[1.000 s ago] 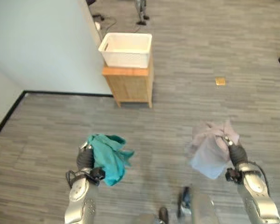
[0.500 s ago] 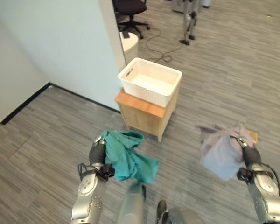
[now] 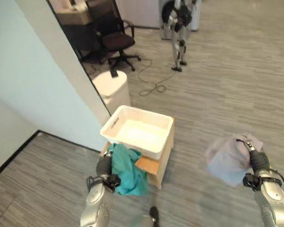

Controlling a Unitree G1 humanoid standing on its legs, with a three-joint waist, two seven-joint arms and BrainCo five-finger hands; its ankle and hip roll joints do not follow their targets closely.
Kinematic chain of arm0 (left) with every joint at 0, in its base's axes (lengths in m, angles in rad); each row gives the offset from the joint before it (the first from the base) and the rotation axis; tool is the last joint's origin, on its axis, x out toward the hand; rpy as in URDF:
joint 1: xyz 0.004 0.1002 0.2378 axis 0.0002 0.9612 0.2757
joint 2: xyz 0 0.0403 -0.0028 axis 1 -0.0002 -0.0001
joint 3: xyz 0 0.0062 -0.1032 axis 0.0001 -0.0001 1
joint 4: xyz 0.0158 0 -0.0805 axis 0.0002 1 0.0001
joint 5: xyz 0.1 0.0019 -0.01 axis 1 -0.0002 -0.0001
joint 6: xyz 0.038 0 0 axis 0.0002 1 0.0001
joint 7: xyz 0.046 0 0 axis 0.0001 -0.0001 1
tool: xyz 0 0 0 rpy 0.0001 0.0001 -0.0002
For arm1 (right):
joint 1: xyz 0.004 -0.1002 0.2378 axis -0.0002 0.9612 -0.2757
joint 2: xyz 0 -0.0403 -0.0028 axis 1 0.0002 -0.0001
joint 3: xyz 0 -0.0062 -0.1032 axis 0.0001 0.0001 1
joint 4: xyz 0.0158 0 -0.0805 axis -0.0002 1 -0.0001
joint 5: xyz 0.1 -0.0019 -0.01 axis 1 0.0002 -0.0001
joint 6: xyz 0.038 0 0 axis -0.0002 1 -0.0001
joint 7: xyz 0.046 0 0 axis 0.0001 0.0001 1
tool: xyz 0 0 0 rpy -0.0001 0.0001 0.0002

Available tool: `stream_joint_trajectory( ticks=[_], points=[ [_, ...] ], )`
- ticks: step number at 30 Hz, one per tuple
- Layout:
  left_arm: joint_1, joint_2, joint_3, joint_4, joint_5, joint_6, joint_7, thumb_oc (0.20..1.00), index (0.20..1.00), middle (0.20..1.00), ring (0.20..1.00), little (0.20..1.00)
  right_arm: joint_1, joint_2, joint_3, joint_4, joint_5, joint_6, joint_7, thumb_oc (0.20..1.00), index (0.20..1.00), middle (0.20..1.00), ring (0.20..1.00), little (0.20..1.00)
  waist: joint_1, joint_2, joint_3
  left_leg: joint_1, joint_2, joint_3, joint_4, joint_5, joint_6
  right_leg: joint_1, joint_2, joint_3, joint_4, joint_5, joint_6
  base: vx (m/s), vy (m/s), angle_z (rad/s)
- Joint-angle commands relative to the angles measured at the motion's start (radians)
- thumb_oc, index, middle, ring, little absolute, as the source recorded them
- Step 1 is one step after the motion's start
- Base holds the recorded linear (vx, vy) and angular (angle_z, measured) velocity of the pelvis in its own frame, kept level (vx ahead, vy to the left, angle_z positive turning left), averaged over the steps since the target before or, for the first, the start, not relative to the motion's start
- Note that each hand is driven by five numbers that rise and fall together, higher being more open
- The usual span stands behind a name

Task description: Pick up bed clothes into laundry basket.

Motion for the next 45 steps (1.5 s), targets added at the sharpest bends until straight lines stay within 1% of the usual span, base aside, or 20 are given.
stream_joint_trajectory(
  ticks=[1,2,3,4,5,6,7,9,10,13,15,16,18,20,22,24,33,37,44,45],
  points=[
    [-0.014,0.098,0.049,-0.119,-0.034,-0.056,0.026,0.200,0.200,0.200,0.200,0.200,-0.085,-0.032,-0.014,-0.009,-0.065,-0.073,-0.012,0.200,0.200,0.200,0.200,0.200,0.040,-0.059,0.014,0.059,-0.007,-0.053,-0.100,0.008,-0.070,-0.045,-0.061,0.071,0.167,0.079,0.000,0.08,0.072,0.11],
    [-0.016,0.098,0.050,-0.119,-0.034,-0.056,0.026,0.200,0.200,0.200,0.200,0.200,-0.086,-0.032,-0.014,-0.009,-0.065,-0.073,-0.012,0.200,0.200,0.200,0.200,0.200,0.042,-0.057,0.014,0.057,-0.004,-0.052,-0.102,0.013,-0.070,-0.049,-0.058,0.072,0.166,0.084,-0.001,0.17,0.046,0.37],
    [-0.024,0.100,0.039,-0.118,-0.038,-0.056,0.014,0.200,0.200,0.200,0.200,0.200,-0.083,-0.031,-0.033,-0.016,-0.064,-0.068,-0.009,0.200,0.200,0.200,0.200,0.200,0.019,-0.048,0.026,0.098,-0.006,-0.090,-0.130,0.007,-0.064,-0.123,-0.004,0.138,0.187,0.081,-0.022,0.18,-0.004,0.28],
    [-0.026,0.105,0.035,-0.123,-0.037,-0.057,0.008,0.200,0.200,0.200,0.200,0.200,-0.083,-0.029,-0.051,-0.024,-0.061,-0.075,-0.018,0.200,0.200,0.200,0.200,0.200,0.009,-0.044,0.030,0.107,-0.006,-0.109,-0.134,0.004,-0.068,-0.156,0.012,0.173,0.148,0.074,-0.031,0.21,-0.008,0.72],
    [-0.027,0.106,0.034,-0.123,-0.037,-0.057,0.008,0.200,0.200,0.200,0.200,0.200,-0.082,-0.029,-0.053,-0.025,-0.061,-0.074,-0.018,0.200,0.200,0.200,0.200,0.200,0.008,-0.043,0.029,0.108,-0.005,-0.112,-0.136,0.002,-0.069,-0.155,0.014,0.170,0.148,0.070,-0.032,0.21,-0.073,0.59],
    [-0.030,0.110,0.026,-0.124,-0.040,-0.055,0.004,0.200,0.200,0.200,0.200,0.200,-0.080,-0.022,-0.068,-0.032,-0.047,-0.083,-0.033,0.200,0.200,0.200,0.200,0.200,-0.007,-0.045,0.035,0.124,-0.010,-0.148,-0.136,-0.010,-0.071,-0.168,0.021,0.193,0.075,0.066,-0.038,0.25,-0.115,0.82],
    [-0.048,0.112,0.003,-0.107,-0.049,-0.052,-0.001,0.200,0.200,0.200,0.200,0.200,-0.081,-0.034,-0.092,-0.014,-0.032,-0.089,-0.049,0.200,0.200,0.200,0.200,0.200,-0.036,-0.056,0.036,0.142,-0.025,-0.206,-0.143,-0.018,-0.074,-0.179,0.074,0.315,-0.046,0.064,-0.038,0.32,-0.121,0.57],
    [-0.052,0.119,-0.001,-0.098,-0.018,-0.036,0.003,0.200,0.200,0.200,0.200,0.200,-0.086,-0.066,-0.146,-0.016,-0.046,-0.106,-0.082,0.200,0.200,0.200,0.200,0.200,-0.047,-0.071,0.039,0.153,-0.035,-0.245,-0.140,-0.040,-0.075,-0.155,0.101,0.382,-0.102,0.071,-0.026,0.21,-0.093,1.80],
    [-0.049,0.121,-0.008,-0.108,-0.038,-0.038,-0.016,0.200,0.200,0.200,0.200,0.200,-0.068,-0.070,-0.139,-0.022,-0.055,-0.072,-0.058,0.200,0.200,0.200,0.200,0.200,-0.045,-0.073,0.032,0.148,-0.037,-0.274,-0.135,-0.038,-0.075,-0.132,0.103,0.407,-0.112,0.067,-0.020,0.12,-0.089,1.92],
    [-0.039,0.104,-0.012,-0.103,-0.046,-0.053,-0.033,0.200,0.200,0.200,0.200,0.200,-0.109,-0.128,-0.145,-0.022,-0.045,-0.088,-0.029,0.200,0.200,0.200,0.200,0.200,-0.032,-0.087,0.015,0.148,-0.043,-0.287,-0.140,-0.030,-0.077,-0.104,0.084,0.378,-0.175,0.104,-0.020,0.07,-0.093,0.72],
    [-0.002,0.082,-0.038,-0.115,-0.080,-0.048,-0.046,0.200,0.200,0.200,0.200,0.200,-0.219,-0.276,-0.107,0.069,-0.036,-0.098,-0.028,0.200,0.200,0.200,0.200,0.200,0.011,-0.098,-0.013,0.145,-0.037,-0.312,-0.144,-0.023,-0.083,-0.059,0.086,0.329,-0.222,0.107,-0.032,0.11,-0.150,0.24],
    [-0.002,0.080,-0.036,-0.116,-0.081,-0.047,-0.046,0.200,0.200,0.200,0.200,0.200,-0.223,-0.280,-0.104,0.075,-0.035,-0.101,-0.027,0.200,0.200,0.200,0.200,0.200,0.008,-0.096,-0.013,0.146,-0.037,-0.313,-0.145,-0.023,-0.083,-0.058,0.087,0.328,-0.223,0.107,-0.033,0.09,-0.101,0.16],
    [0.021,0.081,-0.051,-0.125,-0.088,-0.042,-0.057,0.200,0.200,0.200,0.200,0.200,-0.271,-0.363,-0.071,0.105,-0.042,-0.095,-0.014,0.200,0.200,0.200,0.200,0.200,0.025,-0.101,-0.014,0.143,-0.036,-0.329,-0.142,-0.020,-0.086,-0.050,0.089,0.312,-0.221,0.103,-0.039,0.05,-0.064,0.31],
    [0.041,0.084,-0.066,-0.118,-0.101,-0.038,-0.067,0.200,0.200,0.200,0.200,0.200,-0.326,-0.432,-0.025,0.128,-0.031,-0.086,0.010,0.200,0.200,0.200,0.200,0.200,0.040,-0.106,-0.017,0.142,-0.035,-0.347,-0.142,-0.016,-0.091,-0.041,0.091,0.300,-0.225,0.096,-0.048,0.06,-0.086,0.31],
    [0.070,0.094,-0.091,-0.122,-0.122,-0.034,-0.075,0.200,0.200,0.200,0.200,0.200,-0.453,-0.548,0.076,0.175,-0.030,-0.084,0.026,0.200,0.200,0.200,0.200,0.200,0.068,-0.111,-0.023,0.135,-0.037,-0.389,-0.142,-0.012,-0.098,-0.025,0.093,0.271,-0.233,0.086,-0.057,0.09,-0.097,0.41],
    [0.083,0.101,-0.110,-0.127,-0.132,-0.037,-0.072,0.200,0.200,0.200,0.200,0.200,-0.546,-0.596,0.151,0.224,-0.005,-0.085,0.029,0.200,0.200,0.200,0.200,0.200,0.088,-0.114,-0.025,0.131,-0.039,-0.414,-0.144,-0.006,-0.102,-0.014,0.093,0.248,-0.240,0.084,-0.058,0.06,-0.057,0.50],
    [0.114,0.111,-0.132,-0.126,-0.160,-0.033,-0.055,0.200,0.200,0.200,0.200,0.200,-0.764,-0.640,0.337,0.318,-0.006,-0.074,0.016,0.200,0.200,0.200,0.200,0.200,0.142,-0.126,-0.017,0.127,-0.043,-0.463,-0.155,-0.002,-0.108,0.011,0.090,0.190,-0.259,0.075,-0.062,0.05,-0.020,0.22],
    [0.124,0.120,-0.128,-0.134,-0.166,-0.030,-0.046,0.200,0.200,0.200,0.200,0.200,-0.852,-0.649,0.437,0.340,-0.077,-0.050,0.022,0.200,0.200,0.200,0.200,0.200,0.162,-0.127,-0.009,0.115,-0.047,-0.478,-0.164,0.005,-0.109,0.008,0.086,0.173,-0.265,0.073,-0.061,0.02,0.005,0.06],
    [0.133,0.120,-0.124,-0.149,-0.172,-0.033,-0.046,0.200,0.200,0.200,0.200,0.200,-0.855,-0.554,0.540,0.351,-0.105,-0.022,0.091,0.200,0.200,0.200,0.200,0.200,0.185,-0.114,0.009,0.098,-0.057,-0.491,-0.176,0.017,-0.104,-0.005,0.081,0.161,-0.269,0.074,-0.060,0.03,0.026,0.07],
    [0.126,0.118,-0.127,-0.142,-0.171,-0.032,-0.046,0.200,0.200,0.200,0.200,0.200,-0.833,-0.516,0.565,0.360,-0.132,-0.012,0.119,0.200,0.200,0.200,0.200,0.200,0.191,-0.108,0.014,0.092,-0.060,-0.495,-0.182,0.021,-0.105,-0.008,0.081,0.156,-0.272,0.074,-0.060,0.02,0.033,0.11]
  ],
)
